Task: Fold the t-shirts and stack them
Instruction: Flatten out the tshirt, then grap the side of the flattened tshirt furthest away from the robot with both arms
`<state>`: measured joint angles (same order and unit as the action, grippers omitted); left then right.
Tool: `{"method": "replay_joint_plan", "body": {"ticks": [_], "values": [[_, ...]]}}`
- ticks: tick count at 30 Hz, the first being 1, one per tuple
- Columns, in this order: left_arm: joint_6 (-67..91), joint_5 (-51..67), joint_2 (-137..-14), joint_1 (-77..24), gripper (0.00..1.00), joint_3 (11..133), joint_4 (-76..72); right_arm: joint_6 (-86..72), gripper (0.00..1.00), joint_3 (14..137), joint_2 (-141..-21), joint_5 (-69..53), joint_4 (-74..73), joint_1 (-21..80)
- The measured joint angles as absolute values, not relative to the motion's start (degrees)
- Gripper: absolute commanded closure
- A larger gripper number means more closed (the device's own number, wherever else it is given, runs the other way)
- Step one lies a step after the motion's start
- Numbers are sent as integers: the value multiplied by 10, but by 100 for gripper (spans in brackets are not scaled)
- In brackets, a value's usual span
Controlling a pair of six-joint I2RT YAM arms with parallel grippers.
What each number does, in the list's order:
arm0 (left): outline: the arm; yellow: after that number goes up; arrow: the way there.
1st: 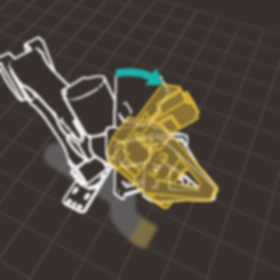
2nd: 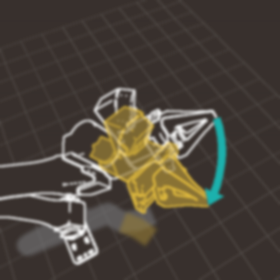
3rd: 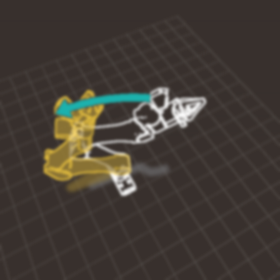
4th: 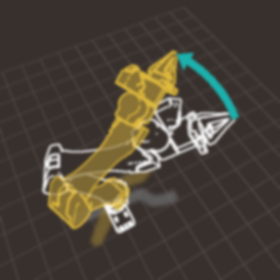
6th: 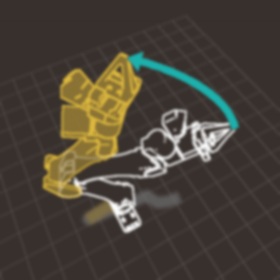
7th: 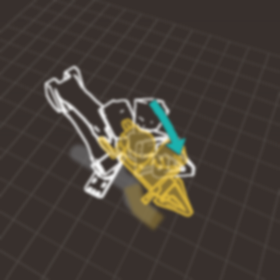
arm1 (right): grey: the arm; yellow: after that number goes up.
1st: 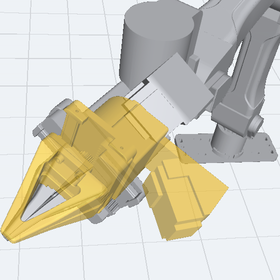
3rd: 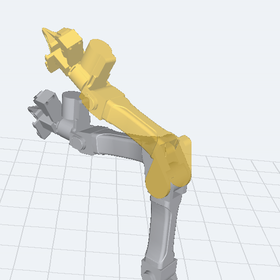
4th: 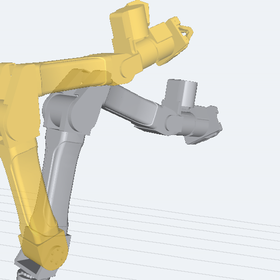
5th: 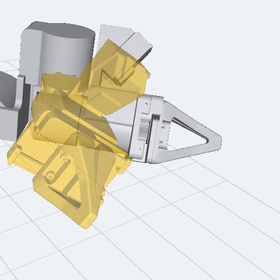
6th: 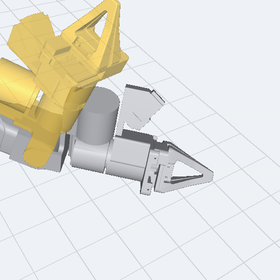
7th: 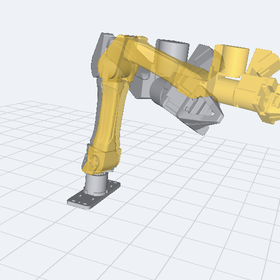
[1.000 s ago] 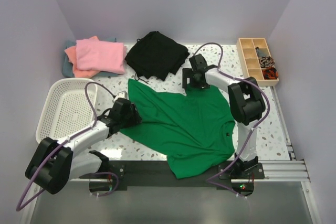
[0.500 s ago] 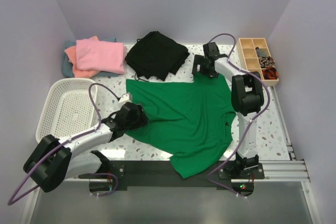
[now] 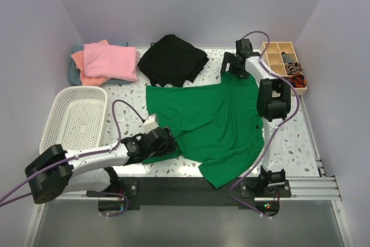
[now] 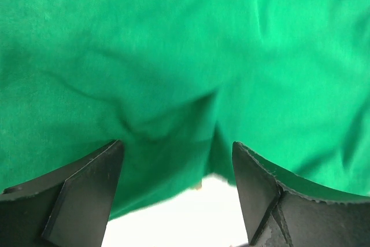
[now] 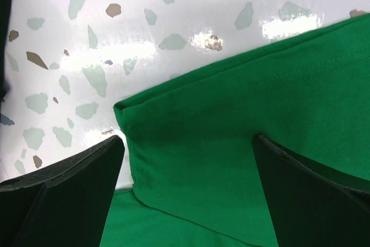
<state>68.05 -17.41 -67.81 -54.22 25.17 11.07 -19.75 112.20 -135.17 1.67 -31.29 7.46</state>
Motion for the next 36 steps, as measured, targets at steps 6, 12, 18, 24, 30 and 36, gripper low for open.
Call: {"method": "replay_joint_plan", "body": {"ticks": [6,12,18,24,30,36], "values": [[800,-177,-615,-638,18,248,224,-169,1,1098,-1335,-9,-307,68],[883,-194,-579,-697,17,261,358,-160,1,1042,-1272,-37,-335,69],[875,-265,-645,-699,0,337,475,-156,1,864,-1053,-47,-329,92],[793,-382,-693,-617,0,468,495,-165,1,734,-882,-21,-307,121],[577,-398,-700,-408,0,476,326,-173,1,736,-954,20,-307,98],[399,-357,-792,-265,0,491,157,-179,1,809,-1071,18,-310,60]]}}
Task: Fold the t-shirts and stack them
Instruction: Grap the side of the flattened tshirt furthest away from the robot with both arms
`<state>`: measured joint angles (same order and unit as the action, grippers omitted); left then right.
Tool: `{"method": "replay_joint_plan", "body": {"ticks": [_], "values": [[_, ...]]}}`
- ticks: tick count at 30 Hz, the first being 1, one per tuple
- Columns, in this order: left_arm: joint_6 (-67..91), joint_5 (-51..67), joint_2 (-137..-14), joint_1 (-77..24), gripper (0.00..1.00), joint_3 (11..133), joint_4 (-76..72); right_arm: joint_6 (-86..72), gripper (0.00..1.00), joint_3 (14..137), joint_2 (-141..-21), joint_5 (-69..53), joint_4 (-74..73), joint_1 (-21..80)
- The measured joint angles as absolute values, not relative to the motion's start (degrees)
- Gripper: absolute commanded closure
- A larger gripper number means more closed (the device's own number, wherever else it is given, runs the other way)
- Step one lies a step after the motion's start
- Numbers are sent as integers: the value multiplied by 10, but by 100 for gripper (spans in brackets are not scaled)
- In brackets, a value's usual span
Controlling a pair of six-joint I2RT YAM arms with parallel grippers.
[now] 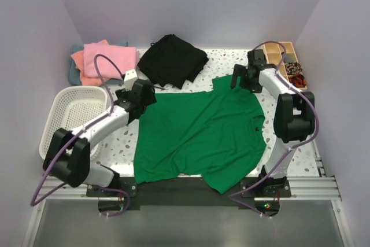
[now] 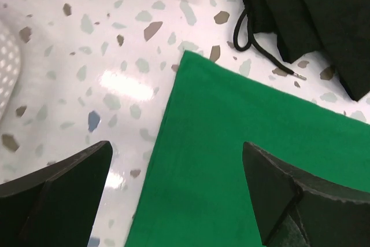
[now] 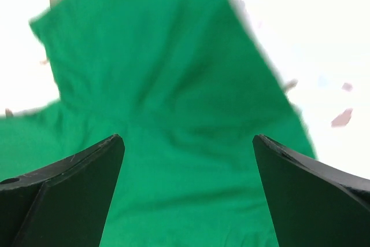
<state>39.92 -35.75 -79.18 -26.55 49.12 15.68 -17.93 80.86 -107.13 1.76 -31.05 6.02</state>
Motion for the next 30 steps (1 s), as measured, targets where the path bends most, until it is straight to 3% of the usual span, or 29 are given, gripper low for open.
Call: {"method": "replay_joint_plan", "body": {"ticks": [9,22,27,30], "values": [[311,-222,-957,-138,1,542,32,-165,1,1021,-1223,-15,-326,5],[270,-106,-1076,-116,5,602,-38,-159,4,1062,-1308,-71,-324,-20],[263,-83,-1080,-112,20,606,-45,-156,12,1065,-1311,-85,-326,-27],[262,-63,-1080,-112,36,604,-48,-152,21,1080,-1321,-92,-330,-30]]}}
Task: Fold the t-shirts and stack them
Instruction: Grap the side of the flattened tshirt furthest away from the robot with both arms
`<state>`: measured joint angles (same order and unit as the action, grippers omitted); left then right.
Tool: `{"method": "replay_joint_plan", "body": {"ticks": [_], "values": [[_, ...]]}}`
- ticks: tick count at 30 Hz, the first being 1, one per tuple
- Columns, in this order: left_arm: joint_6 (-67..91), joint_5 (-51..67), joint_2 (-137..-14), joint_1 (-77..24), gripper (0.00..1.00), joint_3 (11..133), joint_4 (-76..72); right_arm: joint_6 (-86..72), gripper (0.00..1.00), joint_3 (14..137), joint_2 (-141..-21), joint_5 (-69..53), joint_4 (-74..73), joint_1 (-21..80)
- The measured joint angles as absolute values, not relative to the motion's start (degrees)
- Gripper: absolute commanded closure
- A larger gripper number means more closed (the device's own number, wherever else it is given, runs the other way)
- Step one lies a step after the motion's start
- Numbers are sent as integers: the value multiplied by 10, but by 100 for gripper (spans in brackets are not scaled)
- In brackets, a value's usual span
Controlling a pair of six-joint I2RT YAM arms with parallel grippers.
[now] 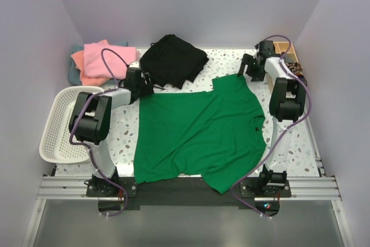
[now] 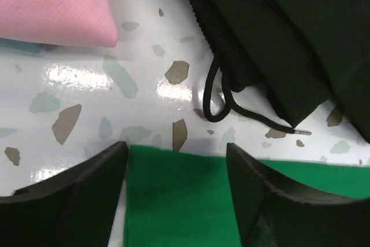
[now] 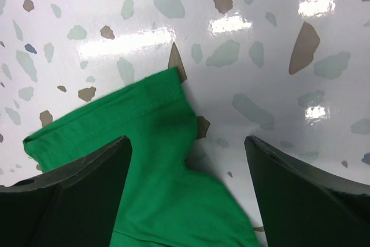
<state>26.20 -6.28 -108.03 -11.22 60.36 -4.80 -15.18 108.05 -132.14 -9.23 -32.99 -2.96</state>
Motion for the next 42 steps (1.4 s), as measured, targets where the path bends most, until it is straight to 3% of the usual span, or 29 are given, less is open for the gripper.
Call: {"method": "replay_joint_plan", "body": {"ticks": [1,6,11,12,16,24,42], "values": [[262,-58,-1080,-112,43,601,-51,-150,24,1085,-1326,-100,-329,-30],[262,-38,-1074,-112,50,577,-79,-147,40,1088,-1333,-137,-322,-32],[264,-31,-1069,-110,64,562,-96,-149,75,1088,-1344,-178,-309,-34],[264,-31,-1069,-110,68,562,-96,-151,86,1089,-1348,-189,-306,-34],[263,-27,-1069,-109,77,562,-92,-156,100,1106,-1368,-217,-301,-35],[259,-28,-1070,-109,100,571,-71,-164,100,1097,-1369,-236,-272,-35],[257,-42,-1013,-80,100,617,-29,-166,100,1017,-1282,-236,-211,-45]]}}
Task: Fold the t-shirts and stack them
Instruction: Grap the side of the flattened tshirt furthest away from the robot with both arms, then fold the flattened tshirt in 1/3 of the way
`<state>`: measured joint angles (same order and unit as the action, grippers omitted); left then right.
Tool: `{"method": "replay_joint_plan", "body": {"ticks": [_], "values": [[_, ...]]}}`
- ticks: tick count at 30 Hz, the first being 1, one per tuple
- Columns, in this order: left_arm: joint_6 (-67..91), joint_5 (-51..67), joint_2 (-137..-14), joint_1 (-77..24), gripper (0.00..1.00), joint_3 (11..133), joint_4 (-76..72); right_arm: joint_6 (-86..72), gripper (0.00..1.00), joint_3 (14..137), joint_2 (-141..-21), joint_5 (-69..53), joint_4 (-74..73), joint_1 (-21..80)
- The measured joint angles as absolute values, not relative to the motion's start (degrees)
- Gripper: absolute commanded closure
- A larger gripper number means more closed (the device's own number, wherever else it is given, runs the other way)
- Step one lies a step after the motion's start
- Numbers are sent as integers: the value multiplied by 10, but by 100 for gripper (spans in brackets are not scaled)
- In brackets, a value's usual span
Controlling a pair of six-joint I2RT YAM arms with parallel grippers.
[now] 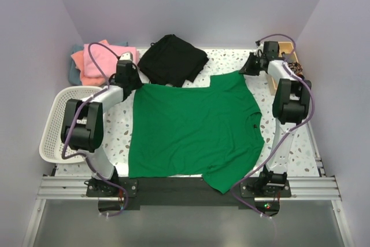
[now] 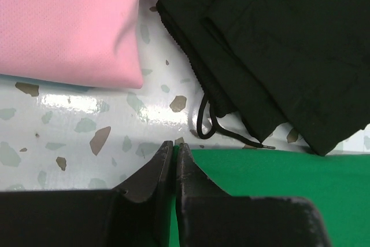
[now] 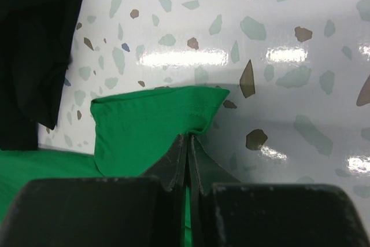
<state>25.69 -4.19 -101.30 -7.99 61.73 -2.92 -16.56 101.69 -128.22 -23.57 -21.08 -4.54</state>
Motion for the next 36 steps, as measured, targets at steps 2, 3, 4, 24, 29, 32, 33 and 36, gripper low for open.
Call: {"method": "replay_joint_plan", "body": {"ticks": [2,3,4,24,29,32,33,36], "values": [[257,-38,-1006,-80,100,613,-32,-168,100,1004,-1280,-242,-198,-46],[258,-36,-1002,-79,100,609,-33,-170,100,996,-1279,-246,-190,-46],[258,-33,-997,-79,100,602,-36,-172,100,978,-1273,-254,-175,-46],[282,-23,-857,-79,100,471,-34,-219,100,663,-1010,-274,-45,-48],[290,-23,-835,-80,100,441,-25,-225,100,592,-939,-245,-50,-49],[294,-25,-826,-83,100,430,-23,-226,100,553,-891,-225,-63,-49],[295,-25,-822,-84,100,426,-22,-226,100,543,-876,-219,-68,-49],[296,-26,-816,-90,100,421,-15,-227,100,528,-839,-209,-89,-49]]}}
